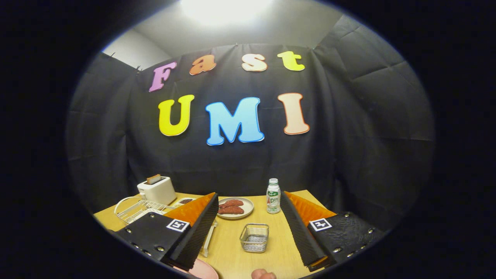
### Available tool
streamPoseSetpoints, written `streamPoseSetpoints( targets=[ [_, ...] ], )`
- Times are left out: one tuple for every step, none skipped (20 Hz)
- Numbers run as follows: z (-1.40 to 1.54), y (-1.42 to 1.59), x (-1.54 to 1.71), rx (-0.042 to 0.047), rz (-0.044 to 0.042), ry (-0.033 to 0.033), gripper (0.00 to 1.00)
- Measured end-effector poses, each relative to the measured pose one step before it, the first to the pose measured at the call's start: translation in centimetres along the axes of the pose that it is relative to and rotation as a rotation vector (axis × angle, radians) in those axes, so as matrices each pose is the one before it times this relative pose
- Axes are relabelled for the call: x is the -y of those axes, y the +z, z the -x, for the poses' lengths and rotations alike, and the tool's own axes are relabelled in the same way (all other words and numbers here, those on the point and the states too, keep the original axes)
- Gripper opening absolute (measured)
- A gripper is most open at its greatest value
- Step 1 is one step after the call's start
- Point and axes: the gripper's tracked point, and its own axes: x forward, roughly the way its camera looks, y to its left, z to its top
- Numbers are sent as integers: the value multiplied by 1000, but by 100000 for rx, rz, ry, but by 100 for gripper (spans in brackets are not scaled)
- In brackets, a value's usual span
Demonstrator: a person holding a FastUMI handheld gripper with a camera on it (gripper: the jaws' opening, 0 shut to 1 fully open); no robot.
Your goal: Take the plate from the dish rack, then take the spoon from the basket and place it into the plate.
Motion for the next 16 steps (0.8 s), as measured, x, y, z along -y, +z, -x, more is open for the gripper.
streamPoseSetpoints(
  targets=[
    [-218,-323,1189,22,203,-903,97],
    [-368,-577,1019,341,926,-97,97],
    [-335,-497,991,171,1399,-112,97],
    [-424,-665,896,-68,1733,98,97],
    [-321,-751,743,8,1534,783,97],
    [-386,-752,549,-175,978,1603,97],
    [-457,-1064,384,-995,422,2116,97],
    [-306,-1527,388,-1799,-404,2005,97],
    [-485,-1039,640,-182,-565,1104,97],
    [-585,-1074,961,-175,206,77,97],
    [-445,-1295,795,-225,322,-320,97],
    [-518,-1498,500,-715,-349,-20,97],
    [-433,-1252,325,-208,-980,95,97],
    [-295,-1204,573,-558,-714,-676,97],
    [-356,-892,445,387,-1026,-464,97],
    [-323,-1058,407,-325,-827,-665,97]
  ],
)
